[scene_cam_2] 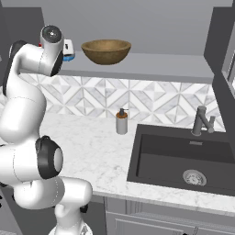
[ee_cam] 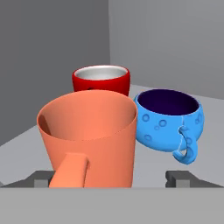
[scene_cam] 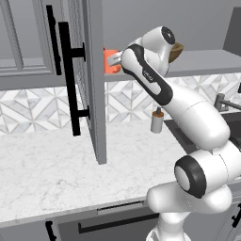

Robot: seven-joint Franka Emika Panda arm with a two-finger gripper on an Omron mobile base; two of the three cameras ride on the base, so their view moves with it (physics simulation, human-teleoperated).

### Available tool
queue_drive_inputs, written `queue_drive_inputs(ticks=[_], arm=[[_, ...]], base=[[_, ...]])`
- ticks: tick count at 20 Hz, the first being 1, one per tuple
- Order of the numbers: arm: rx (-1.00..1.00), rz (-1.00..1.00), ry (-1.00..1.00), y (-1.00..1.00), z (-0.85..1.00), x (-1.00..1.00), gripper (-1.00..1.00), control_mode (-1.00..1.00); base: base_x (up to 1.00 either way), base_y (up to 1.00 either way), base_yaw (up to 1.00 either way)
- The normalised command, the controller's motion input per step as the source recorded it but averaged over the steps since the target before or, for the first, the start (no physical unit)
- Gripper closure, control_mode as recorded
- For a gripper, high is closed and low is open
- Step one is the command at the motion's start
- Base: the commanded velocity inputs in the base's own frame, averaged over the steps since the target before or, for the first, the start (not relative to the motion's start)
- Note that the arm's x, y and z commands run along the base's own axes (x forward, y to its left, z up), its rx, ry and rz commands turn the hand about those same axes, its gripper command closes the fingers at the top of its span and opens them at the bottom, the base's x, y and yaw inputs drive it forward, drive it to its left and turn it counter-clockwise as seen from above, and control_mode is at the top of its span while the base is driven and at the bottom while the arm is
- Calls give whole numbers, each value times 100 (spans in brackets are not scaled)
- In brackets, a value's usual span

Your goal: Gather all objects into one cabinet and sort the glasses and bowls to opposite sides.

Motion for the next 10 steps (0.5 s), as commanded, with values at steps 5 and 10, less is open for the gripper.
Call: queue_drive_inputs(ticks=[5, 10], arm=[[0, 0, 0, 0, 0, -3, -100, -100], [0, -10, 0, -21, 6, -69, -100, -100]], base=[[0, 0, 0], [0, 0, 0]])
